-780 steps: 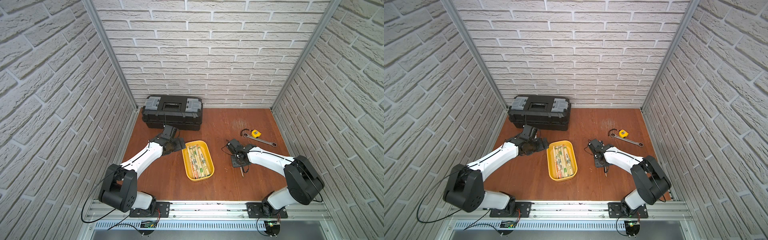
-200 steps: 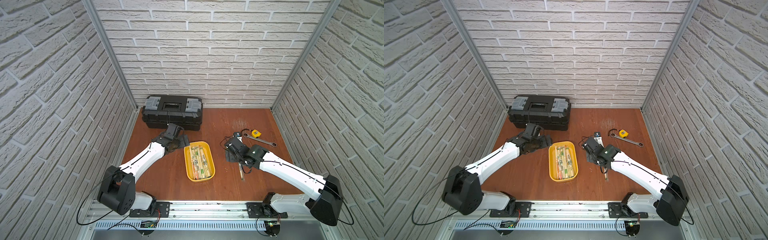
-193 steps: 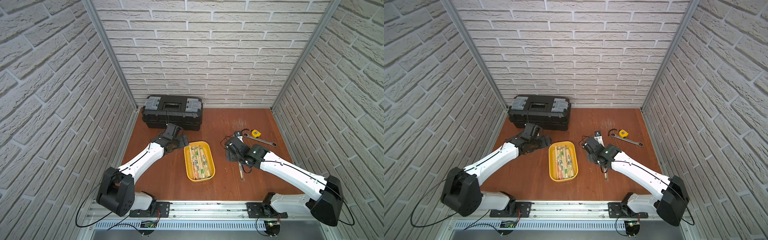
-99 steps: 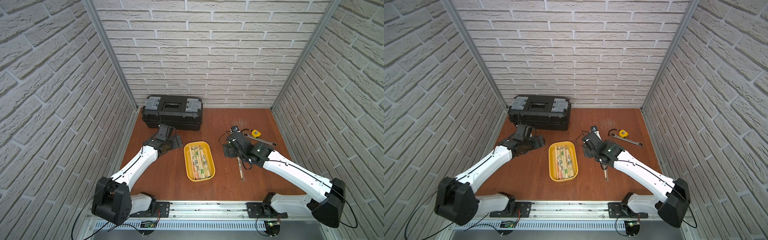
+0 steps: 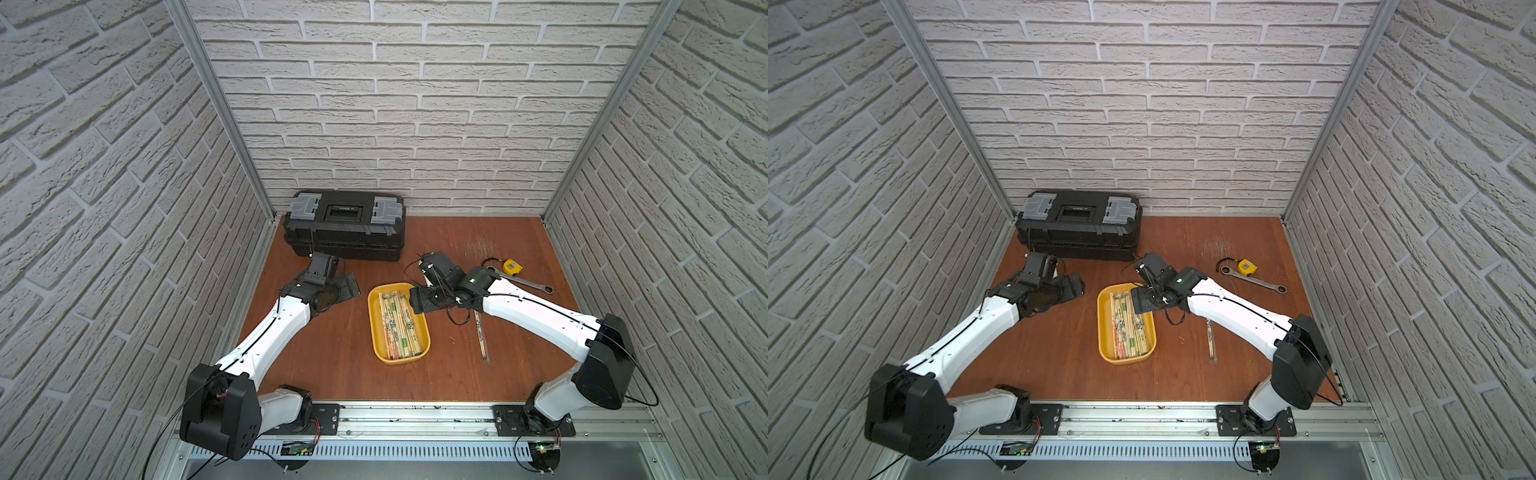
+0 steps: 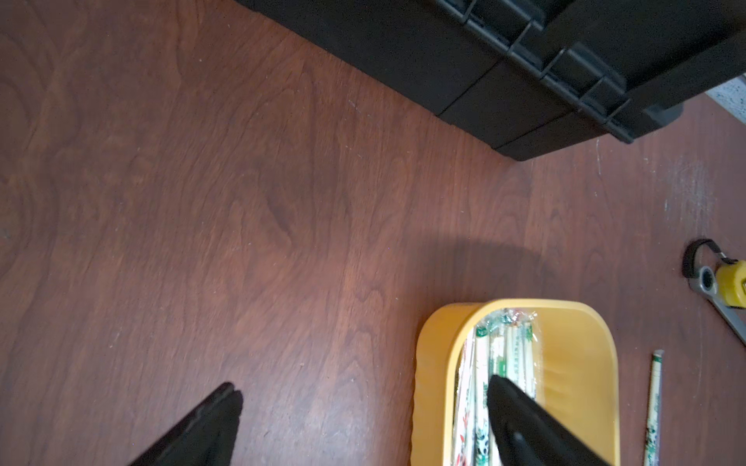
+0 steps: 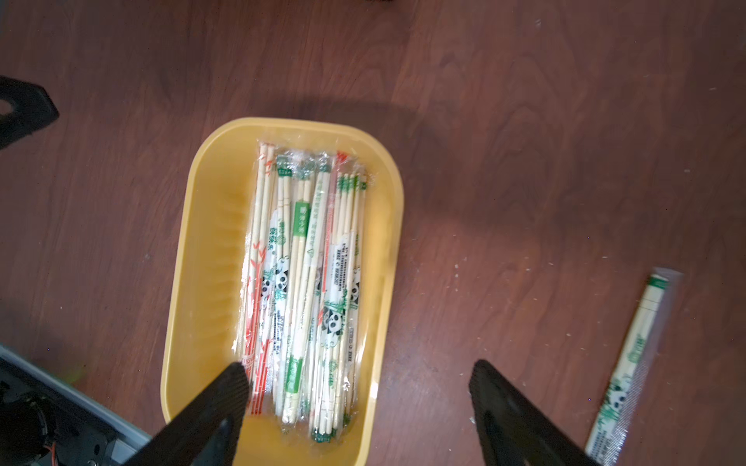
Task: Take the paired disposable chopsticks out of the storage box
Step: Pick up the paired disposable chopsticks from the storage box.
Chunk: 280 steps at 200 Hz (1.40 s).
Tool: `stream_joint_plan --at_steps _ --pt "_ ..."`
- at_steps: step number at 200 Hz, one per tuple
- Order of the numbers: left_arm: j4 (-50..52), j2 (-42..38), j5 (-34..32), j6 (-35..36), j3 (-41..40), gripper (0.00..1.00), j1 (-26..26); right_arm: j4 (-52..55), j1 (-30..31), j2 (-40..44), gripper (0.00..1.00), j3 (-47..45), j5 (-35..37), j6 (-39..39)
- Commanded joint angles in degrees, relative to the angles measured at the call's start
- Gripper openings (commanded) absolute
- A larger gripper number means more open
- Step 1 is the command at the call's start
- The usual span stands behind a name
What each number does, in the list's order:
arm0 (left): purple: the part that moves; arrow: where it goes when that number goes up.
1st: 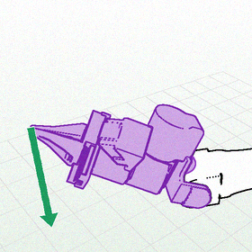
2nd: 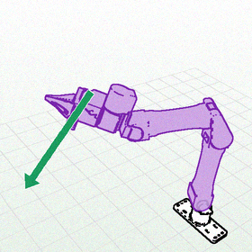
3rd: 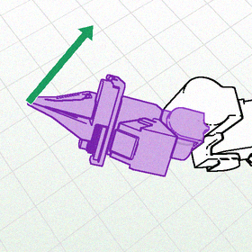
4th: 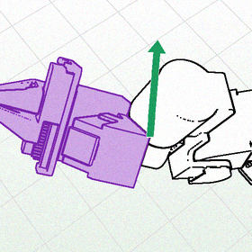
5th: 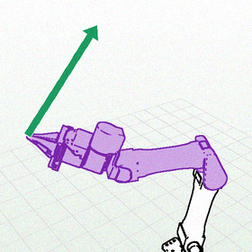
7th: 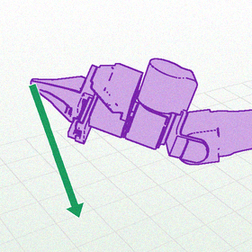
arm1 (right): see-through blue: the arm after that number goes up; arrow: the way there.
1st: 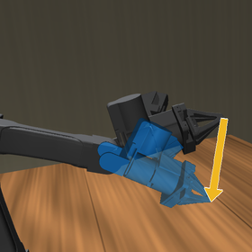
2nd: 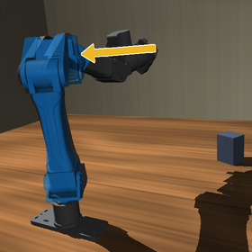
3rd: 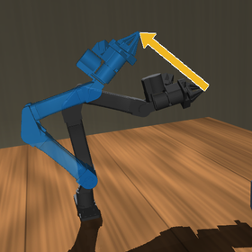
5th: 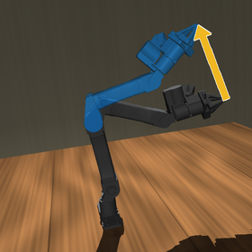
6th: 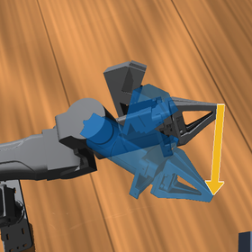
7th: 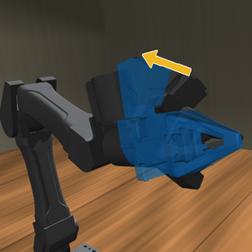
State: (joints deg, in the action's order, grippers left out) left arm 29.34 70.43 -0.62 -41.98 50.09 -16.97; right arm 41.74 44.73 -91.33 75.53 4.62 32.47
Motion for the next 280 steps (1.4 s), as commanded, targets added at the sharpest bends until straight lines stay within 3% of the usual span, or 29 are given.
stream_joint_plan --at_steps 1,81,155,225,280 --pt "0.47 -1.46 0.53 0.84 -1.70 0.98 0.70 -0.79 2.13 -2.43 0.82 3.05 -3.05 2.41" --pt "0.03 -2.47 0.68 -0.85 -4.71 0.98 2.65 -0.30 5.54 -10.70 0.45 5.49 -1.24 4.31" --pt "-0.64 -3.62 1.49 -1.22 -5.49 0.98 2.73 3.06 5.72 -16.98 0.36 7.72 5.21 2.95" --pt "-1.37 -3.55 2.20 -1.28 -6.10 0.98 2.73 3.32 5.38 -20.50 0.27 8.45 6.44 2.69" --pt "-1.92 -3.22 2.36 -1.35 -6.36 0.98 2.73 2.15 4.74 -21.61 0.26 7.17 5.93 2.69"
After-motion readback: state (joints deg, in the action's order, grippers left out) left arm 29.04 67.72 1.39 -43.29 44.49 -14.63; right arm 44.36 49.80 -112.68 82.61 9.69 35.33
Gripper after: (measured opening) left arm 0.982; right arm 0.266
